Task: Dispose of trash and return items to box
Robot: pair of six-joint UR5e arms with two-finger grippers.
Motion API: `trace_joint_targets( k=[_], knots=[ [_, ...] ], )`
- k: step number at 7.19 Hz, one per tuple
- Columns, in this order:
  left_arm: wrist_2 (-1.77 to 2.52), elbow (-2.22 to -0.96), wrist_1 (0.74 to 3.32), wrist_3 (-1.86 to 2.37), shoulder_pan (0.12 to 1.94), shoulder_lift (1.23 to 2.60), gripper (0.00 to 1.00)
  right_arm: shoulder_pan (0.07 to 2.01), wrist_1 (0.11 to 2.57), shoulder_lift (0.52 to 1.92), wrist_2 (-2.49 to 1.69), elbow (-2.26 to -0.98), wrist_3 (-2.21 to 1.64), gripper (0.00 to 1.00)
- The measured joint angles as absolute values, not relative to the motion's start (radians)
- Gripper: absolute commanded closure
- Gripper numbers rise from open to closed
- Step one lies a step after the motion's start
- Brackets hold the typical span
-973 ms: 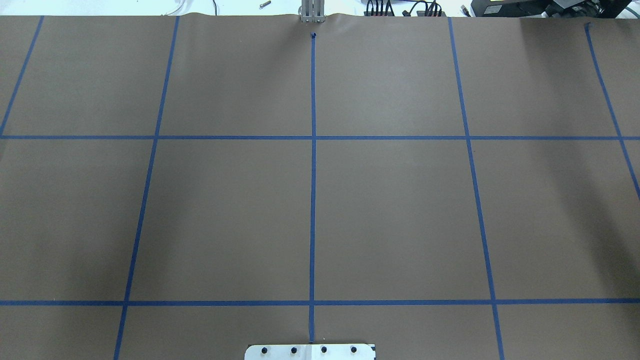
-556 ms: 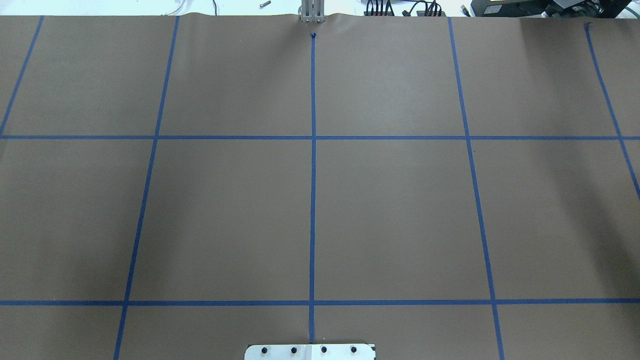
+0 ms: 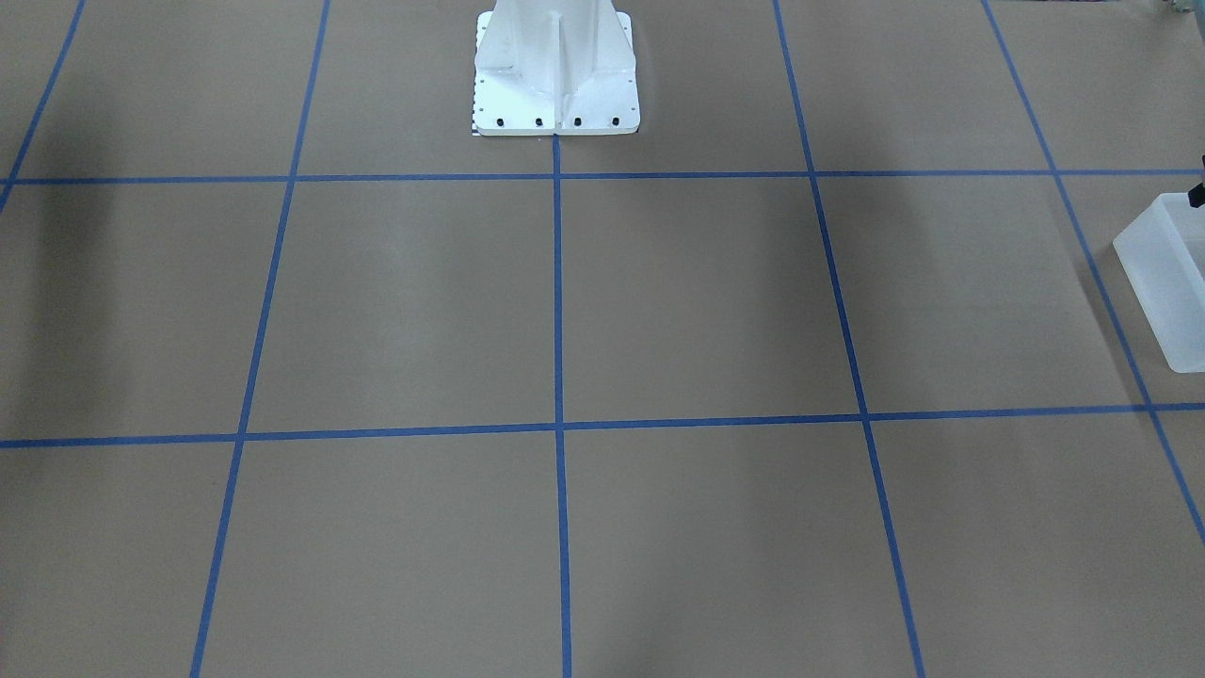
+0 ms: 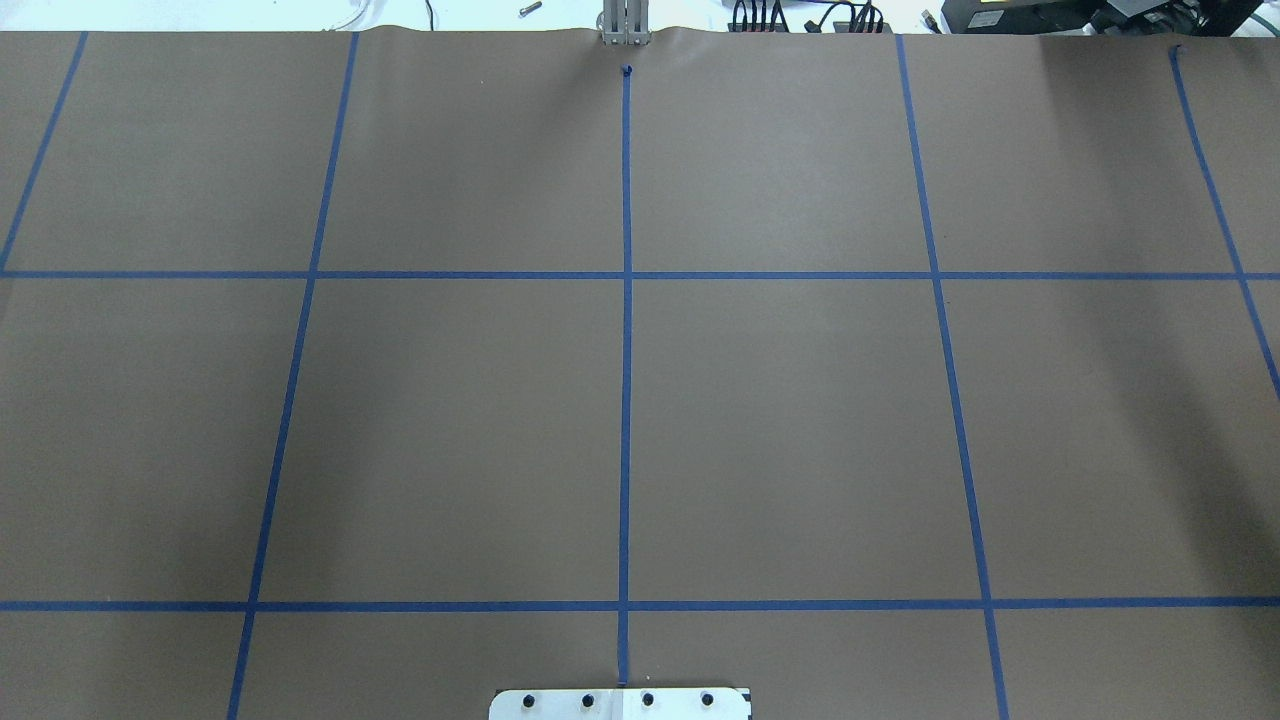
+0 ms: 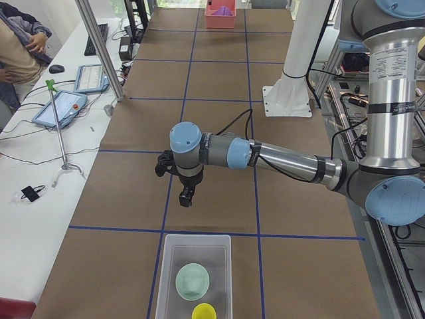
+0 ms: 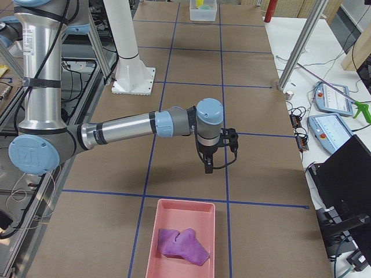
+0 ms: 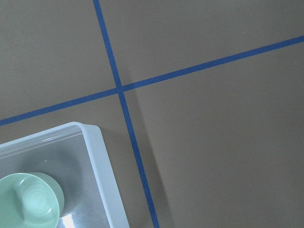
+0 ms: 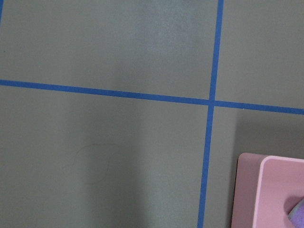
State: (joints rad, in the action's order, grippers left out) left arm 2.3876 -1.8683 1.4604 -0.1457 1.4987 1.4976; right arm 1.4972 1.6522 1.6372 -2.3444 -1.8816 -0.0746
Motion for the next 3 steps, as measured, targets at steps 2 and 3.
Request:
trace_joint_targets(
  k=[2,3],
  knots=[
    [2.388,-1.868,1.460,-0.146,1.502,1.496,0.02,1.497,1.653,1.638,-2.337,-1.883,-0.075,0.00],
    [2.388,-1.867,1.460,-0.146,1.506,1.497,0.02,1.497,1.653,1.639,-2.333,-1.882,-0.075,0.00]
  ],
)
